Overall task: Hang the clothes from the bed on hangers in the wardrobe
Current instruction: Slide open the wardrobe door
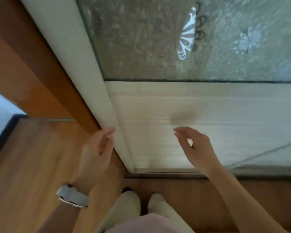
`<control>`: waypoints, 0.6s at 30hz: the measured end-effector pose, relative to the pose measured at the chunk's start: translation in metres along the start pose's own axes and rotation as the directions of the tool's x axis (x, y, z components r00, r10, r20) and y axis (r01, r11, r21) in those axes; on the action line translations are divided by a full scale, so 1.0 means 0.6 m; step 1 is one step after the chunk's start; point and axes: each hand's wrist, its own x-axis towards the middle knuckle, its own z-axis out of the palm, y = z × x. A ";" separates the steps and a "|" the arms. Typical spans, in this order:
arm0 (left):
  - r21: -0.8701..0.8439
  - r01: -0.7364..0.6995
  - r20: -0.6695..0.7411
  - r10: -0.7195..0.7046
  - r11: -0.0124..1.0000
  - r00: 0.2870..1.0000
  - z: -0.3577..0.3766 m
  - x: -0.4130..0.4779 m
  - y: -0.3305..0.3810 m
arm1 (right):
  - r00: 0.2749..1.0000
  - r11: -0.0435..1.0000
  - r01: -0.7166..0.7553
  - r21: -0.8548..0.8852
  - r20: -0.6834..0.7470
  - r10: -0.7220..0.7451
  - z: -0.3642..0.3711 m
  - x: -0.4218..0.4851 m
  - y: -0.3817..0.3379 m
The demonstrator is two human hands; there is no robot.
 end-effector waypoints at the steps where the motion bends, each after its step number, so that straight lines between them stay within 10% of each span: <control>1: -0.008 -0.083 -0.104 0.082 0.996 0.991 -0.011 0.009 0.022 | 0.980 0.980 0.193 0.048 -0.060 -0.190 -0.012 0.021 -0.033; 4: 0.058 -0.259 -0.291 0.264 0.964 0.919 -0.034 0.028 0.079 | 0.666 0.721 0.685 -0.109 -0.308 -0.679 -0.036 0.062 -0.134; 7: 0.075 -0.284 -0.305 0.293 0.956 0.906 -0.026 0.043 0.104 | 0.392 0.530 0.758 -0.379 -0.384 -0.836 -0.033 0.108 -0.194; 18: -0.149 -0.185 -0.477 0.093 0.971 0.874 0.010 0.076 0.151 | 0.340 0.364 0.437 -0.823 -0.224 -0.914 -0.035 0.166 -0.168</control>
